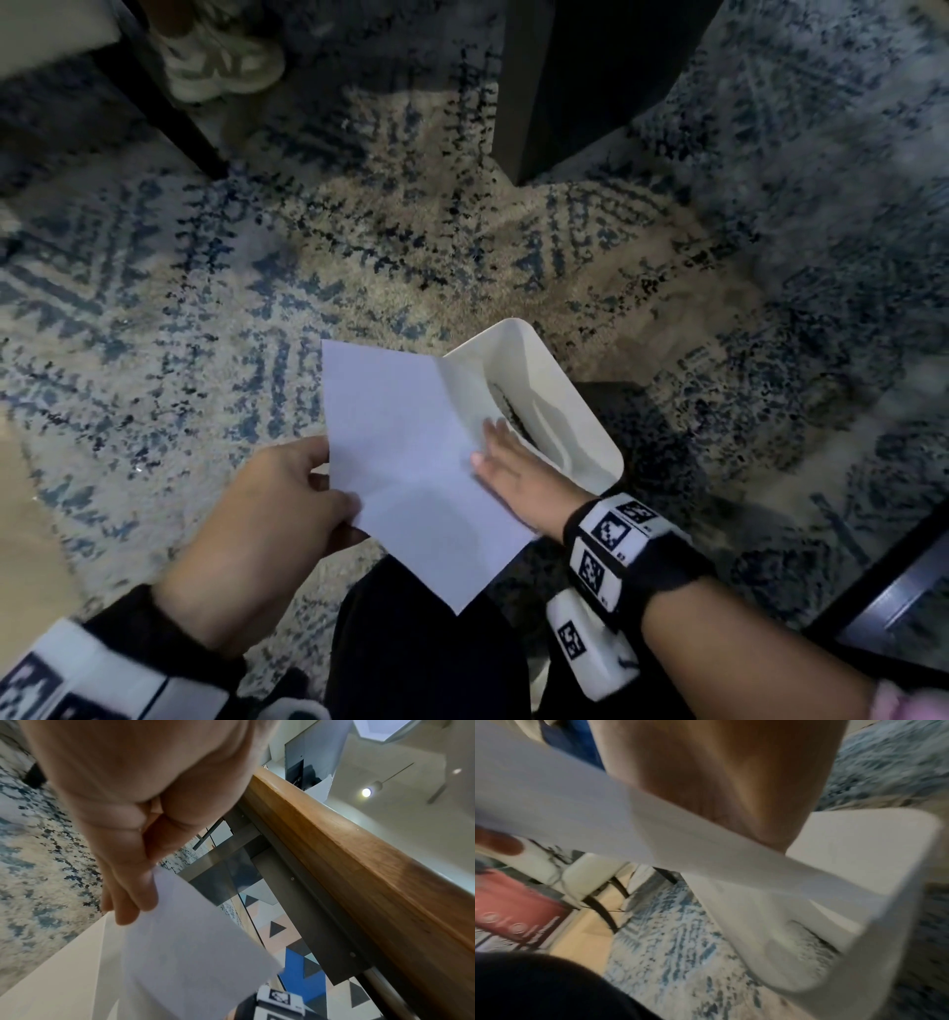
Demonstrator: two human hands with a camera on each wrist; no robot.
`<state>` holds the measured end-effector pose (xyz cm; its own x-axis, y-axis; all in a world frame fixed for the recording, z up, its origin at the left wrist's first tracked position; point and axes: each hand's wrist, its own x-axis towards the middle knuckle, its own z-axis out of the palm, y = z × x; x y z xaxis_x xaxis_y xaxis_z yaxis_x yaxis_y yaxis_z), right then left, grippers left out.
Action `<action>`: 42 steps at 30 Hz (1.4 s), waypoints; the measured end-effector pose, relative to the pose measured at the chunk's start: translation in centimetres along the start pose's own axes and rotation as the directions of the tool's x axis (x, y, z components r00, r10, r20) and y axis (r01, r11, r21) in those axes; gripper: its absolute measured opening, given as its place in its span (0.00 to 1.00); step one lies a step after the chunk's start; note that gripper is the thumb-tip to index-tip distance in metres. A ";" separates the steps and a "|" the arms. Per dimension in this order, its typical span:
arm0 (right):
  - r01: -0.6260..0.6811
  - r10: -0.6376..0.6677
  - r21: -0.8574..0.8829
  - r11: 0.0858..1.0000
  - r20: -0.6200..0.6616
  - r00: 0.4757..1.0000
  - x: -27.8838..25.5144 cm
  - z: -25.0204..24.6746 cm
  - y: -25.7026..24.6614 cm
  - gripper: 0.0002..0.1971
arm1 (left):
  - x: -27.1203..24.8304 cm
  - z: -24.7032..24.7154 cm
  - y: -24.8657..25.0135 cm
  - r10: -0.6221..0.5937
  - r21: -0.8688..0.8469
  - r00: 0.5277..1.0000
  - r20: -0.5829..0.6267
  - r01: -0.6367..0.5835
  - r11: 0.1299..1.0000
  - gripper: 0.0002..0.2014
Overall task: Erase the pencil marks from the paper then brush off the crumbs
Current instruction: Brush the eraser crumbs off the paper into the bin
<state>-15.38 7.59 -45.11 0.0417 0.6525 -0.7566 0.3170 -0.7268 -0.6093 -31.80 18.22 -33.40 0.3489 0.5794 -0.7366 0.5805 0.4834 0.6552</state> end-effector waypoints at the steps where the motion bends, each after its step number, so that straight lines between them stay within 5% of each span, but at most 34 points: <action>1: 0.068 -0.068 -0.029 0.997 0.005 0.998 -0.1 0.1 -0.9 0.32 | 0.0 0.1 0.1 0.001 -0.002 1.000 0.001 -0.001 1.000 0.19; 5: 0.300 -0.294 -0.058 0.952 0.088 0.952 -0.2 2.3 -3.7 0.34 | 0.0 0.5 0.5 -0.012 -0.042 0.999 0.047 0.014 0.999 0.19; 11: -0.128 0.151 -0.210 0.969 0.099 0.984 1.3 -0.5 0.5 0.33 | -0.1 -1.0 0.4 -0.033 -0.037 0.996 0.088 0.037 0.999 0.20; 13: -0.167 0.182 -0.251 0.953 0.037 0.983 1.3 -1.2 0.1 0.33 | 0.1 -1.2 0.3 -0.042 -0.022 0.994 0.098 0.045 0.999 0.20; 16: 0.069 -0.071 -0.199 0.978 -0.003 0.997 0.4 -0.7 -2.4 0.35 | 0.7 -1.2 0.2 -0.054 -0.011 0.993 0.109 0.055 0.998 0.21; 20: 0.384 -0.364 -0.237 0.893 0.125 0.923 -0.9 1.4 -4.6 0.39 | 1.2 -0.8 0.4 -0.043 -0.019 0.991 0.124 0.045 0.999 0.22; 23: 0.355 -0.319 -0.251 0.901 0.172 0.932 -0.5 1.0 -2.6 0.34 | 1.2 -1.0 0.4 -0.049 -0.027 0.989 0.139 0.053 0.998 0.21; 26: 0.091 -0.045 -0.376 0.922 0.129 0.991 0.6 -0.7 0.4 0.32 | 1.1 -1.4 0.6 -0.068 -0.034 0.984 0.163 0.074 0.997 0.21; 28: 0.006 0.012 -0.410 0.912 0.042 0.999 0.6 -1.4 0.6 0.31 | 1.1 -1.4 0.8 -0.076 -0.041 0.985 0.156 0.084 0.996 0.21; 32: 0.316 -0.313 -0.143 0.938 0.045 0.949 -1.3 1.1 -3.5 0.37 | 1.5 -0.4 1.0 -0.092 -0.078 0.989 0.116 0.102 0.992 0.20; 35: 0.426 -0.422 -0.038 0.904 0.081 0.903 -2.2 3.6 -5.6 0.39 | 1.6 0.1 1.1 -0.124 -0.121 0.982 0.141 0.141 0.983 0.20; 39: 0.342 -0.343 0.027 0.939 0.046 0.938 -0.4 3.3 -2.9 0.41 | 1.5 -0.2 1.2 -0.180 -0.178 0.967 0.180 0.212 0.961 0.19; 42: 0.084 -0.085 0.046 0.995 0.025 0.996 0.6 2.1 0.9 0.35 | 1.2 -0.8 1.5 -0.203 -0.164 0.965 0.168 0.230 0.959 0.18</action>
<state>-17.06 6.86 -46.58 -0.0087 0.7066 -0.7076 0.2759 -0.6784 -0.6809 -31.12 20.21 -33.17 0.3426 0.3504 -0.8717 0.5164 0.7048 0.4864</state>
